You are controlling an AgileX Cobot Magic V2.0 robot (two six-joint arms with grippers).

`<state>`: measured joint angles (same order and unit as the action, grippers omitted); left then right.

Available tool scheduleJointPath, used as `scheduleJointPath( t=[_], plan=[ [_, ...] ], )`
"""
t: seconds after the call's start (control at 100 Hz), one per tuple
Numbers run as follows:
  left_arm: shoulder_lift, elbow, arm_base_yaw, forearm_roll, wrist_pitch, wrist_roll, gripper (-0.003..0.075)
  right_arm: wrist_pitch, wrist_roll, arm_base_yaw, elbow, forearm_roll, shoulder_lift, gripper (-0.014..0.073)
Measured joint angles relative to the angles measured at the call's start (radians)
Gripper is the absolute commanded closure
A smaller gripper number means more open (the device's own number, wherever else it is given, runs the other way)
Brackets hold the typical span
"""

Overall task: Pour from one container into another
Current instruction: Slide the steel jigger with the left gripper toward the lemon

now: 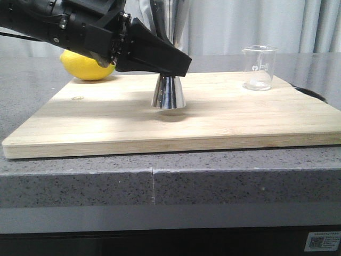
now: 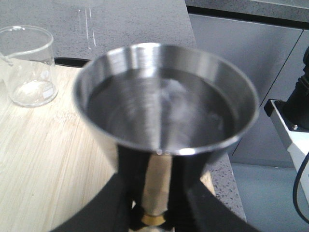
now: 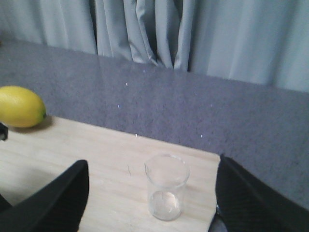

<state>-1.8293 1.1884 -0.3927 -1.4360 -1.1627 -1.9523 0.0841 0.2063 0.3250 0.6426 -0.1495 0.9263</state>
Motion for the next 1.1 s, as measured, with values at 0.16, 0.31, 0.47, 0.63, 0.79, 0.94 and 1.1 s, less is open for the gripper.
scheduleJointPath(
  t=[0.16,0.31,0.47,0.63,0.79,0.94,1.1],
  plan=[
    [0.000,0.000,0.000,-0.015,0.000,-0.033,0.0739,-0.074,0.000,0.000,0.000,0.000,-0.131,0.0097],
    [0.000,0.000,0.008,-0.037,-0.002,-0.050,0.0739,-0.158,0.000,0.000,0.000,0.000,-0.220,0.0102],
    [0.000,0.000,0.048,-0.045,-0.002,-0.054,0.0738,-0.198,0.000,0.000,0.000,0.002,-0.272,0.0102],
    [0.000,0.000,0.089,-0.046,-0.002,-0.056,0.0738,-0.219,0.000,0.000,0.000,0.002,-0.276,0.0102],
    [0.000,0.000,0.126,-0.046,-0.002,-0.064,0.0739,-0.233,0.000,0.000,0.000,0.002,-0.276,0.0102],
    [0.000,0.000,0.152,-0.047,-0.002,-0.073,0.0738,-0.236,0.000,0.000,0.000,0.002,-0.276,0.0102],
    [0.000,0.000,0.160,-0.059,0.000,-0.098,0.0739,-0.238,0.000,0.000,0.000,0.002,-0.276,0.0102]
  ],
)
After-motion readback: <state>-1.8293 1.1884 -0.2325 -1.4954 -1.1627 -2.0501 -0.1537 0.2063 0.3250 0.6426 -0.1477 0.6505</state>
